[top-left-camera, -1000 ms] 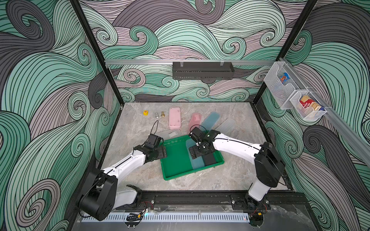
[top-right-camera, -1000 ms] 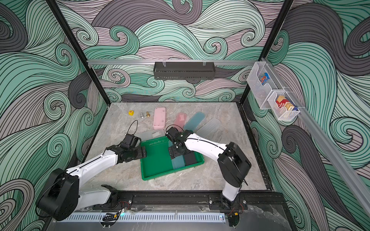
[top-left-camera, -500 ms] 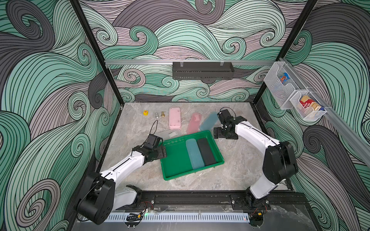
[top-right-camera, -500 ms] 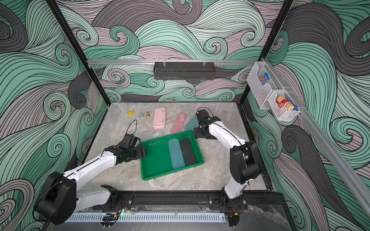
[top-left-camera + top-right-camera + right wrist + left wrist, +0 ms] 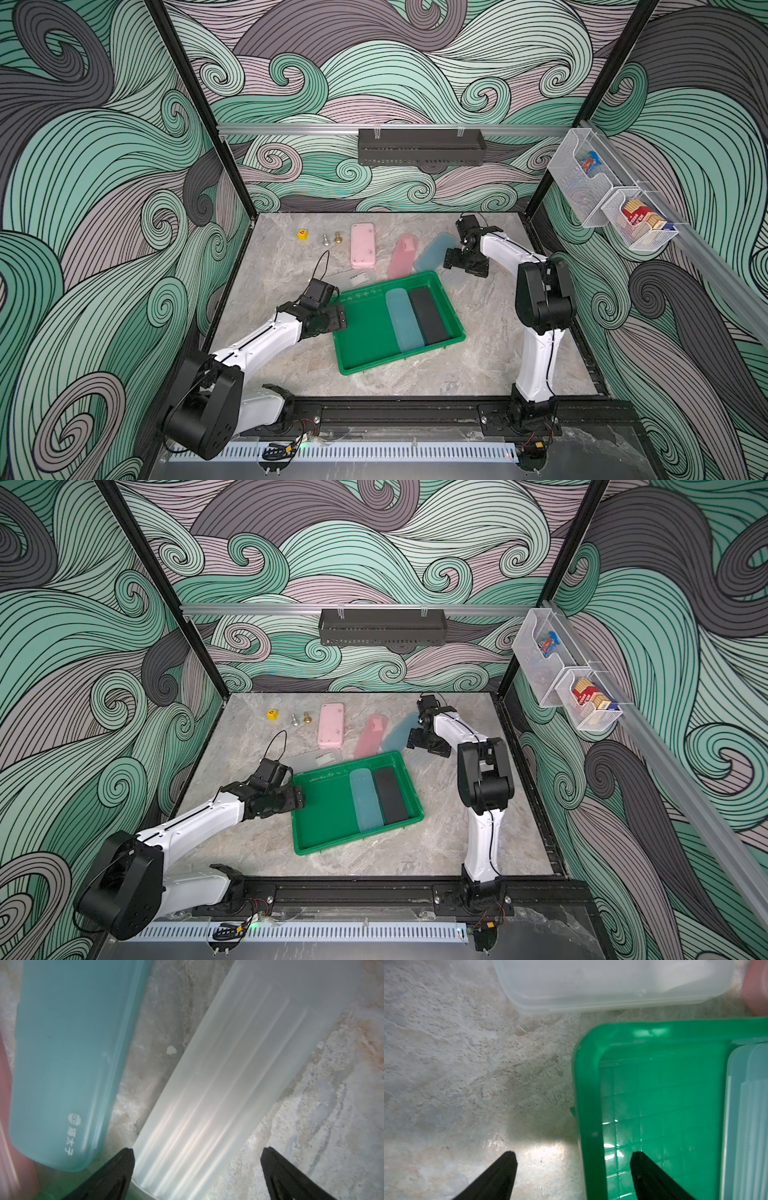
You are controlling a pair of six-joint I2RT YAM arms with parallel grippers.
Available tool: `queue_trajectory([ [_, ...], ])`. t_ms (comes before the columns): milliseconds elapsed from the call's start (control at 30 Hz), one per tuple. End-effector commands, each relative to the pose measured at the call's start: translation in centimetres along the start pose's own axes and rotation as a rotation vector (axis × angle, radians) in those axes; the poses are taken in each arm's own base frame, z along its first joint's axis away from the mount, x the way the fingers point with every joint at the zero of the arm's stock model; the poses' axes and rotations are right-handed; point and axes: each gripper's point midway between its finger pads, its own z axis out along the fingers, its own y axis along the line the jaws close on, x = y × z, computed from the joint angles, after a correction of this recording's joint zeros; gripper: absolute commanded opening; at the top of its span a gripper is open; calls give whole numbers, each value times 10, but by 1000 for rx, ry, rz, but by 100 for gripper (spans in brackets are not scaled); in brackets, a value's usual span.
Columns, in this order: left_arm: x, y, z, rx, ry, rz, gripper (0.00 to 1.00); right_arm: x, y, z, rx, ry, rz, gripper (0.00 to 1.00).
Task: Put the pencil case into the storage box
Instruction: Pick up the pencil case from the center of the board.
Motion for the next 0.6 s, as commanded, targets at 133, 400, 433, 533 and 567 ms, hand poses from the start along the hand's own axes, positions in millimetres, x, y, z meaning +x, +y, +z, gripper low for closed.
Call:
queue_trajectory([
  [133,-1,0,3,1,9,13,90,-19,9,13,-25,-8,44,99],
  [400,-1,0,4,-1,7,12,90,0,-13,27,59,31,-49,99],
  [433,-1,0,4,0,7,12,90,4,-18,27,79,35,-64,99],
  [533,-1,1,4,-2,8,12,90,14,-35,22,137,32,-95,99],
  [567,-1,0,4,-1,7,10,90,16,-38,19,152,28,-108,99],
])
